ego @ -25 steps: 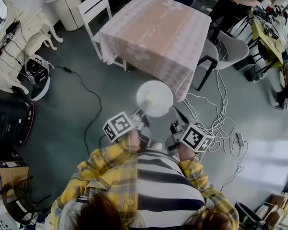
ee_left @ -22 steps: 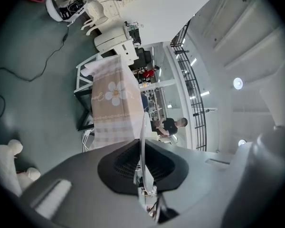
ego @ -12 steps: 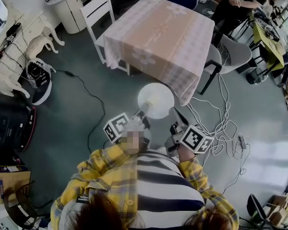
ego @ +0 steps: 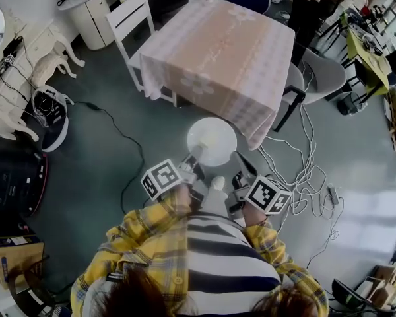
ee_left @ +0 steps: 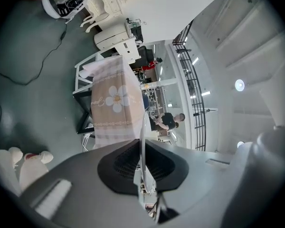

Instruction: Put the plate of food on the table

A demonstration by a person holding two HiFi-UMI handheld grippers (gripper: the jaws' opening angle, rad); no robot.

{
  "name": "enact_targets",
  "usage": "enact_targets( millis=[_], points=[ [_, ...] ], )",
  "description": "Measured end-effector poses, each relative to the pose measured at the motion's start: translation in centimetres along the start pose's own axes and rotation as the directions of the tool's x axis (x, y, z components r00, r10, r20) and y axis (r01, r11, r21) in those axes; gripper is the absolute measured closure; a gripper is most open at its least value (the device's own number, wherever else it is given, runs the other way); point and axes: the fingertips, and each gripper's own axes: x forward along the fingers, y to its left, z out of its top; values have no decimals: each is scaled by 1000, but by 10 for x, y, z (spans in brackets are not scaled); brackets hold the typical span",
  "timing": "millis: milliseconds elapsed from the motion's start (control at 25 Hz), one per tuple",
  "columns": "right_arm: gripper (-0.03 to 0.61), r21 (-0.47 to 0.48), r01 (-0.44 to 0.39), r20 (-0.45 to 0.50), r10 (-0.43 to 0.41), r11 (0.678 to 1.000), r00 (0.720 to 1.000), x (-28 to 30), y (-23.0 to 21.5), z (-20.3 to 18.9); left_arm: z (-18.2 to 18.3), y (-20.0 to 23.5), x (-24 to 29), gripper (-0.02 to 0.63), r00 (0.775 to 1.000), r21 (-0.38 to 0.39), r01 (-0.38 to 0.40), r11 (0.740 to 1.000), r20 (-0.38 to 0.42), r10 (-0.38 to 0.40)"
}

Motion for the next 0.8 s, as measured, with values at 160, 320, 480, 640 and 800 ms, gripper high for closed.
enact_targets(
  millis=[160, 320, 480, 640, 800],
  points=[
    [581, -12, -1, -9, 1, 1000, 1000, 14, -6, 9, 7, 0, 15, 604, 1000, 1, 5, 1000, 2, -5],
    [581, -21, -14, -30, 13, 1000, 999, 37, -10, 21, 22, 3, 31, 604, 1000, -8, -4, 1000, 16, 5],
    [581, -37, -21, -42, 20, 999, 999, 62, -18, 41, 39, 1, 53, 604, 999, -9, -13, 1000, 34, 13],
    [581, -29, -33, -63, 31, 999, 997, 87, -25, 59, 54, 1, 77, 603, 998, -17, -31, 999, 48, 32],
    [581, -27, -51, -79, 49, 998, 996, 112, -33, 81, 70, -4, 105, 603, 997, -18, -44, 999, 67, 45]
  ],
)
